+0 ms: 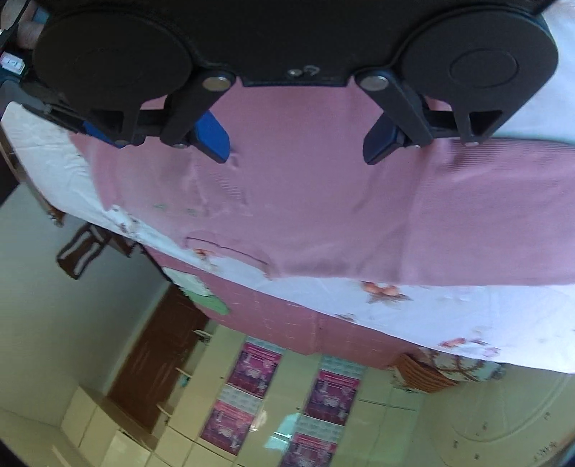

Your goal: Fold small clothes

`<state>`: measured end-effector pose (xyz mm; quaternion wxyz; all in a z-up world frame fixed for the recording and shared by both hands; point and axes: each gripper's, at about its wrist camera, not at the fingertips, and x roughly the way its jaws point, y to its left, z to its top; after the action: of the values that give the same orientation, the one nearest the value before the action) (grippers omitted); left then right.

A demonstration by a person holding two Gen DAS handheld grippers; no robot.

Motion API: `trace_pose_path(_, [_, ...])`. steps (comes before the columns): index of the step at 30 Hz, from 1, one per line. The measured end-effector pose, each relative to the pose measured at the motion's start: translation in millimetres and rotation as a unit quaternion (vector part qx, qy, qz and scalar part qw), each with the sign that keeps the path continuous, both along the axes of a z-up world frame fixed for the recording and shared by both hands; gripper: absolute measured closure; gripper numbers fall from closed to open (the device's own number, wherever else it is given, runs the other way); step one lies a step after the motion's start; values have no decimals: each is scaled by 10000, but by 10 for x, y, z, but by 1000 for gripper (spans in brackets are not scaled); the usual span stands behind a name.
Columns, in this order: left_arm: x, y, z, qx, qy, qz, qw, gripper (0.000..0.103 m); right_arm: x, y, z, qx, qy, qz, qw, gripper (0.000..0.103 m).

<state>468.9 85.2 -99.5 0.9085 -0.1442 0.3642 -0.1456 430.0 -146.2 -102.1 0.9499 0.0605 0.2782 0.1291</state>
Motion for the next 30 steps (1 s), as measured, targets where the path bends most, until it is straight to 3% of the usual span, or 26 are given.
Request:
trace_pose_path(1, [107,-129,-64,-90,81,-171,9998,38,-103,-148,37,78,64,-256,9996,60])
trace_pose_path(2, [233,-274,-145,-129,273,-306,9991,51,-157,-287,50,157,117,-477,9987,60])
trace_pose_path(3, [338,-385,-208,-201,401,-447,9980,55,-203,-434,57,257,167,-714,9970,60])
trace_pose_path(6, [580,-695,-378,191,679,-411,9967,55,-363,-903,106,631,324,-1398,9876,60])
trace_pose_path(9, [684,-883,-466,381,569,-421,9968,59,-459,-1295,90,1056,477,-1938,9742,60])
trace_pose_path(10, [687,-935,-463,503,507,-441,9965,64,-477,-1435,83,1247,534,-2080,9687,60])
trace_pose_path(12, [710,-967,-476,520,473,-382,9968,91,-519,-1714,42,1730,634,-2301,9555,60])
trace_pose_path(14, [706,-916,-473,429,410,-332,9977,96,-532,-1995,-21,2295,727,-2469,9387,60])
trace_pose_path(19, [586,-798,-275,280,-43,-199,9994,97,-429,-2377,-169,3063,886,-2619,9109,60])
trace_pose_path(22, [532,-733,-177,499,-298,-113,9982,98,-386,-2469,-142,3230,893,-2540,9073,60])
trace_pose_path(26, [565,-690,-341,586,-32,-81,9982,97,-335,-2511,-171,3307,966,-2368,9084,60])
trace_pose_path(28, [556,-703,-396,652,51,-107,9978,92,-324,-2527,-201,3369,994,-2338,9066,60])
trace_pose_path(30, [537,-673,-407,558,-11,-16,9984,64,-334,-2573,-203,3450,990,-2328,9039,60])
